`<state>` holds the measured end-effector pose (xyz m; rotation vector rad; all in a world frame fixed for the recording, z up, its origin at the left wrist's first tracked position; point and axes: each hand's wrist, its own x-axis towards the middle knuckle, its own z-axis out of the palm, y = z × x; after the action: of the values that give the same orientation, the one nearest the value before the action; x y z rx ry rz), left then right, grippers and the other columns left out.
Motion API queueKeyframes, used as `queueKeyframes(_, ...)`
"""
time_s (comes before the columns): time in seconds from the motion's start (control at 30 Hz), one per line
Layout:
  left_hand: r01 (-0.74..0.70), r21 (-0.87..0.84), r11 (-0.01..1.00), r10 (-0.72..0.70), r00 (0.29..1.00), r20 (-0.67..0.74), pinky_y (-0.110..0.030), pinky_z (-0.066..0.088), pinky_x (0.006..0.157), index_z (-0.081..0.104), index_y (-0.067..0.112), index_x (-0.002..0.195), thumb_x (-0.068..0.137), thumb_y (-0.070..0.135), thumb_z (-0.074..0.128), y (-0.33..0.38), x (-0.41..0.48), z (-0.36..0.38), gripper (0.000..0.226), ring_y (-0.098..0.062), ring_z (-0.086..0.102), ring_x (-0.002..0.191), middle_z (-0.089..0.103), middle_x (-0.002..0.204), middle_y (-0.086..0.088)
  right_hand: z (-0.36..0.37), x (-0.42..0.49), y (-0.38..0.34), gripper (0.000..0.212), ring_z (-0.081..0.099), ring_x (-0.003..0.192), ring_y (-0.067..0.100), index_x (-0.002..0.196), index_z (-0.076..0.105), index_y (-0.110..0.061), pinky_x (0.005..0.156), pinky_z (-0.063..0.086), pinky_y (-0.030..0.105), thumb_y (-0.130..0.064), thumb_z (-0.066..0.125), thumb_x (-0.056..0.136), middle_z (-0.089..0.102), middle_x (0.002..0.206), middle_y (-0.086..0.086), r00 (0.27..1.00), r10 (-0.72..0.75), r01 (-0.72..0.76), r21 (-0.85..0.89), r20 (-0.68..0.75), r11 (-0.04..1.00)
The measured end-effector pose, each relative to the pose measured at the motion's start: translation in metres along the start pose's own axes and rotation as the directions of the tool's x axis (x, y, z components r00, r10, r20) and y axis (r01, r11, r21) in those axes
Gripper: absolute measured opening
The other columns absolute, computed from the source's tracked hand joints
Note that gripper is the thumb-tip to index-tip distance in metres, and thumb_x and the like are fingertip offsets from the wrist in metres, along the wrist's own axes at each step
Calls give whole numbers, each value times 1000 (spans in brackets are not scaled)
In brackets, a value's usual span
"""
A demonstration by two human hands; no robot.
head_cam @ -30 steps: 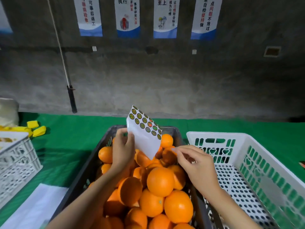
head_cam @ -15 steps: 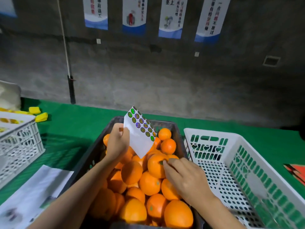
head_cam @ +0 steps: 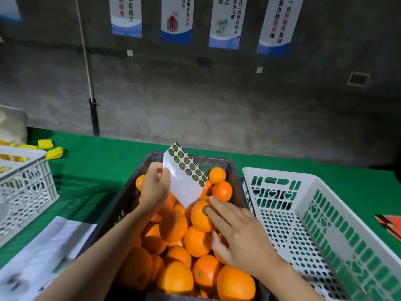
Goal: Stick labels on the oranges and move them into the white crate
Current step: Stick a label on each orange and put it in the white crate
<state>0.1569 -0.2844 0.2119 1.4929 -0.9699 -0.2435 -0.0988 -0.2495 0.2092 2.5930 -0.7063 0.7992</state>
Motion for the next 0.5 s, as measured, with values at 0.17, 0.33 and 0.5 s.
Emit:
queueKeyframes(0.17, -17, -43, 999, 18, 1000, 21, -8, 32, 36, 41, 22, 67, 92, 17, 45, 4, -2, 1, 26, 2, 50, 46, 56, 54, 19, 1, 10, -4, 68, 47, 136, 28, 156, 29, -31, 99, 49, 42, -57, 47, 96, 32, 161, -1, 968, 36, -58, 84, 250, 995)
queueKeyframes(0.33, 18, -46, 999, -18, 1000, 13, -10, 41, 41, 53, 16, 82, 91, 22, 46, 2, -2, 0, 13, 0, 58, 54, 64, 66, 10, 9, 11, -2, 60, 45, 128, 23, 151, 28, -35, 99, 43, 36, -64, 35, 99, 32, 149, -2, 952, 131, -177, 150, 276, 973)
queueKeyframes(0.5, 11, -60, 998, -8, 999, 51, -16, 46, 44, 55, 14, 85, 92, 19, 45, 0, -1, 2, 12, -5, 62, 57, 65, 69, 3, 17, 12, 0, 60, 54, 120, 22, 145, 18, -51, 95, 48, 34, -69, 44, 94, 5, 163, -16, 897, 175, -337, 371, 406, 865)
